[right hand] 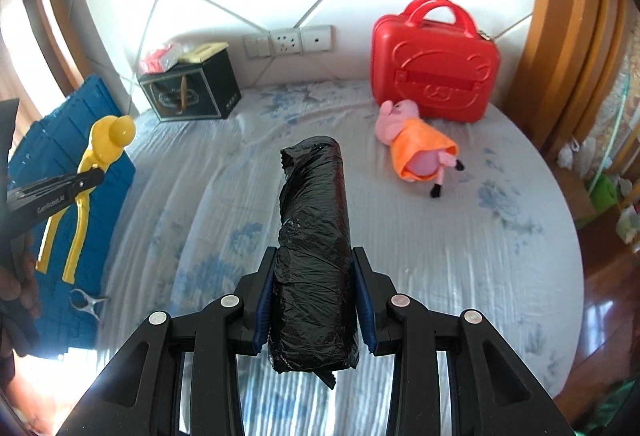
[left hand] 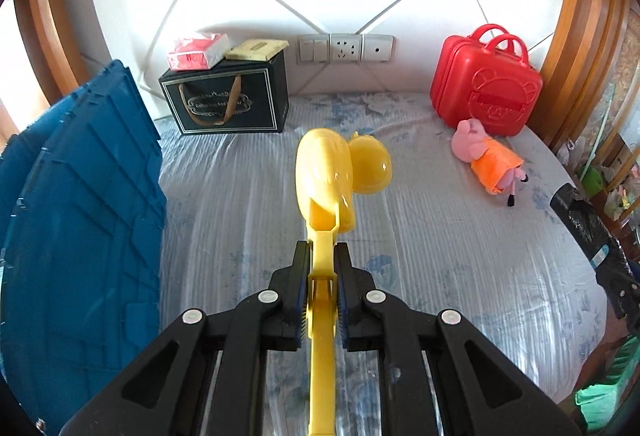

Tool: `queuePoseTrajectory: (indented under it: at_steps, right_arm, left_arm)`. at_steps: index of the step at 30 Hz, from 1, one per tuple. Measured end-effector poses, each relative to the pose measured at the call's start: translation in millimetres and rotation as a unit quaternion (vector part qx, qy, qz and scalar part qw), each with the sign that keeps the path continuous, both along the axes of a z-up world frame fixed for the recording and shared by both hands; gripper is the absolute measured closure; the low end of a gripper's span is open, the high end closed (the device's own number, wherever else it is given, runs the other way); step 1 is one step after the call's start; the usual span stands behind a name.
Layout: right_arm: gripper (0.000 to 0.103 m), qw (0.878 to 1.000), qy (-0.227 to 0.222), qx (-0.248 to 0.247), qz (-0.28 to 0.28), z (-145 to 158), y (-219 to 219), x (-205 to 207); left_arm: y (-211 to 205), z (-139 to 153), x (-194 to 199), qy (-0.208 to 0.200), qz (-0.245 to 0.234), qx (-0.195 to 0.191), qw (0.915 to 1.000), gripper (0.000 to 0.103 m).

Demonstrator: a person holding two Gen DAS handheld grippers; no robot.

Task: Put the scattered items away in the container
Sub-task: 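Lift the yellow clip with the left tool while the right tool lifts the umbrella, then carry the yellow clip and black umbrella toward the blue bin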

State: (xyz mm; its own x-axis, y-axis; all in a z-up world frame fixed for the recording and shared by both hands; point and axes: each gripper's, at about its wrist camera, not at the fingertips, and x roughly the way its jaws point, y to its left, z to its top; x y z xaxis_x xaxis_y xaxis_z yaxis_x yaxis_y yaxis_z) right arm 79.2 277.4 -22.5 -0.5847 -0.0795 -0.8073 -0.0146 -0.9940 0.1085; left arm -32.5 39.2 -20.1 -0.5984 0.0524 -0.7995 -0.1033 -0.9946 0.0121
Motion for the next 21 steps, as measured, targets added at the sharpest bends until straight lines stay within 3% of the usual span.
queuePoseTrajectory:
  at_steps: [10,21]
  right_arm:
    - [0.069,0.999,0.044,-0.019,0.019,55,-7,35]
    - [0.069,0.998,0.056,-0.024,0.019,63,0,47]
  left_arm:
    - [1,35,39,0.027,-0.002,0.003,0.9996,0.091]
    - [12,62,63,0.052,-0.011,0.0,0.9986,0.091]
